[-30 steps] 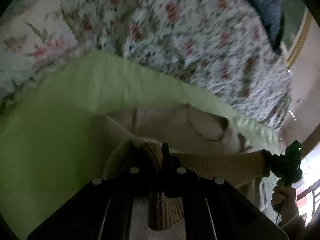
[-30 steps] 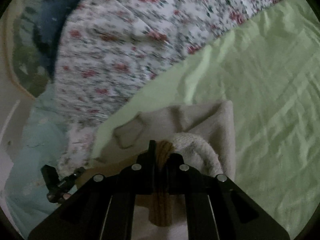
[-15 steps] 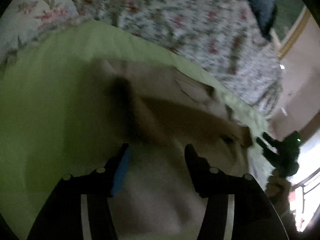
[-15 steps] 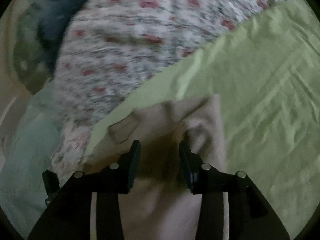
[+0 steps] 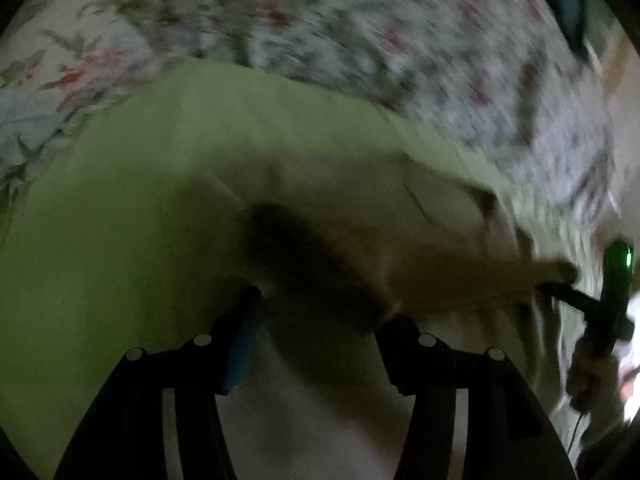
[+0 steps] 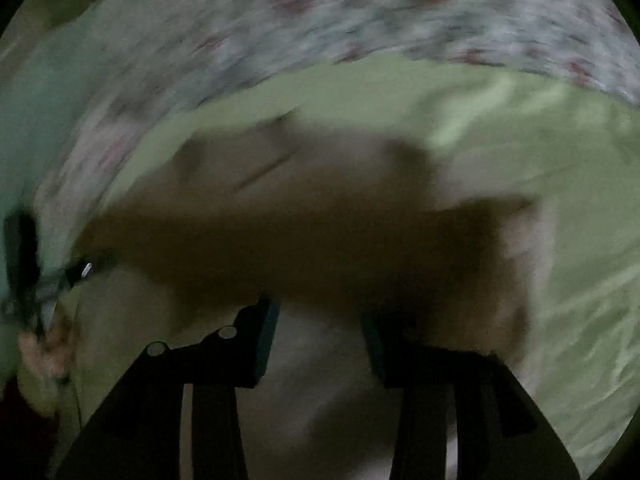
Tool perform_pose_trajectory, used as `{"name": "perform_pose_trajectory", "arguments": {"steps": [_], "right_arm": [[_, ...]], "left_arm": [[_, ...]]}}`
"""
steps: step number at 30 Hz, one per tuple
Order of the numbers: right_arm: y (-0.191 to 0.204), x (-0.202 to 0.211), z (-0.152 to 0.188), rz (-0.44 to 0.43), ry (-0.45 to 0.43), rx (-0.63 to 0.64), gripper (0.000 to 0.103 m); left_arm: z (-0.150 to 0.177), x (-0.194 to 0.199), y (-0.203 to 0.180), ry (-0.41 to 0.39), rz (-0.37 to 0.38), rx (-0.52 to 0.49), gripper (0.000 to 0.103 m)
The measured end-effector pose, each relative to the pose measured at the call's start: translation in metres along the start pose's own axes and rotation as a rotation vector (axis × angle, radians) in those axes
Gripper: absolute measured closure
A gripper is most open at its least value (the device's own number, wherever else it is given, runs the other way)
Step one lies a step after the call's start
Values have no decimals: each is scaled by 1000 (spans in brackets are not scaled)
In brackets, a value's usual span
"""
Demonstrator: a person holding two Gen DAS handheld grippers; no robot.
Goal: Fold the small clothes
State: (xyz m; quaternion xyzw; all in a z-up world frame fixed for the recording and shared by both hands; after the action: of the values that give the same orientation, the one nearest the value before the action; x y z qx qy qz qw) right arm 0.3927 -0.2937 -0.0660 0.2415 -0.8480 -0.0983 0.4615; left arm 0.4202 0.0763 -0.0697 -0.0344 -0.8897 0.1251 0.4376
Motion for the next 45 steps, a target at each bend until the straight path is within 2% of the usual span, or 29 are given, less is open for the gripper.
{"name": "perform_pose_trajectory", "arguments": {"steps": [2,4,7,12,17,23,27,32,37,41,43,45], "right_arm": [[-27,12,-14,-15,-79,-138,62],[-41,27,-16,-18,-133,-217,61],[-43,48,1,-15,-167,-216,58],[-25,62,37,-44,-155,-194,58],[-5,74,43,-59,-175,-174,55],[5,91,45,-82,-188,-171,54],[16,98,72,-125,-187,-197,51],[30,97,114,-175,-151,-238,50],[37,92,144,-206,-123,-284,49],[44,93,151,-218,-117,-285,49],[46,94,151,-224,-116,-284,49],[48,93,150,-226,-115,-282,49]], "left_arm": [[-11,5,17,-18,11,64,47],[-13,19,30,-53,-4,96,44],[-2,36,40,-74,-7,113,43],[46,67,28,-57,50,114,43],[107,97,5,-30,131,114,39],[163,100,-14,45,181,178,36],[189,97,-18,85,223,248,32],[194,87,-18,82,251,345,21],[179,72,-10,49,264,444,19],[159,61,4,-3,247,513,19],[149,55,10,-26,238,541,21],[140,50,17,-54,201,539,32]]}}
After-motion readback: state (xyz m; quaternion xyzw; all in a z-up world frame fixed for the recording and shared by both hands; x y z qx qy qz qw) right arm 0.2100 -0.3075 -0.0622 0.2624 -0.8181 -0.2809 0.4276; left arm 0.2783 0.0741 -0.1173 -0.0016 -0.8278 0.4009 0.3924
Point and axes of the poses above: each gripper's, at about its wrist camera, not at the fingertips, and x roughly against the way its jaws point, y to its left, z to its underside, the point moved 7 cm from there along -x, roughly the way its jaws point, and after that the axes turned 5 degrees about -z, right-handed, at the moved point
